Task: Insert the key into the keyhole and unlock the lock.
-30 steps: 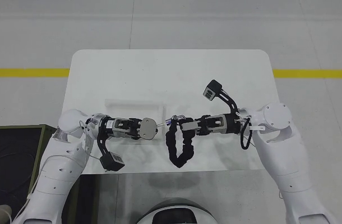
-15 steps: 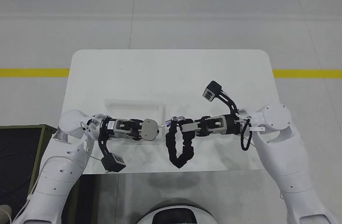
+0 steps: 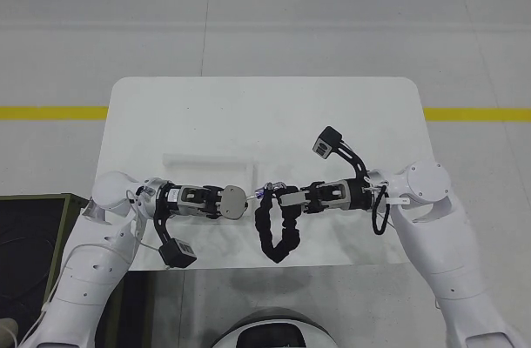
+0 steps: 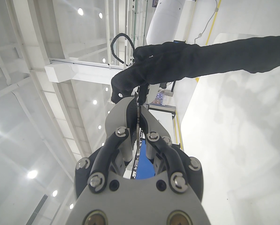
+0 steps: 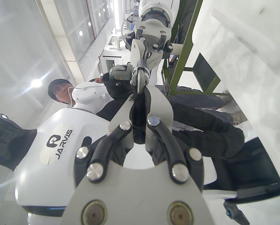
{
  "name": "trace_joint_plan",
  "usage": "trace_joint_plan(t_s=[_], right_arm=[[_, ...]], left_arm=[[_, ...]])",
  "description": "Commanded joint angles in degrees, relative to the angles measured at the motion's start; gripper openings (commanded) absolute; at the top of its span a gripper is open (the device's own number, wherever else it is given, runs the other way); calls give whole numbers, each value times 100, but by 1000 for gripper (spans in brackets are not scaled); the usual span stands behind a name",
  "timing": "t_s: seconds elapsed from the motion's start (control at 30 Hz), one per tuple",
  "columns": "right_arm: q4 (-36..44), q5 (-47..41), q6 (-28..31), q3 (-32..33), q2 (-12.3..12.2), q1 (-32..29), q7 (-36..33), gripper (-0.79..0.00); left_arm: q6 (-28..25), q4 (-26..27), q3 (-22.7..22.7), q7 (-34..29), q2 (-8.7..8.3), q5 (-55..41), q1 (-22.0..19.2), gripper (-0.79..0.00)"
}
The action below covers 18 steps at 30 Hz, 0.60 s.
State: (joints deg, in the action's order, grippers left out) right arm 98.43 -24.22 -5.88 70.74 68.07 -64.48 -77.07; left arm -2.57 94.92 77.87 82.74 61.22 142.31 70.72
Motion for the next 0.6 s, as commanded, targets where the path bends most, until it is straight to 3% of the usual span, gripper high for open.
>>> trace_joint_plan(t_s=[0.0, 0.57], right_arm=[[3, -9, 1, -8, -3, 6, 7, -785], [128, 191, -16, -143, -32, 33, 158, -785]], left_arm=[[8, 15, 14, -13, -3, 11, 6, -785], [25, 109, 26, -68, -25, 125, 50, -785]])
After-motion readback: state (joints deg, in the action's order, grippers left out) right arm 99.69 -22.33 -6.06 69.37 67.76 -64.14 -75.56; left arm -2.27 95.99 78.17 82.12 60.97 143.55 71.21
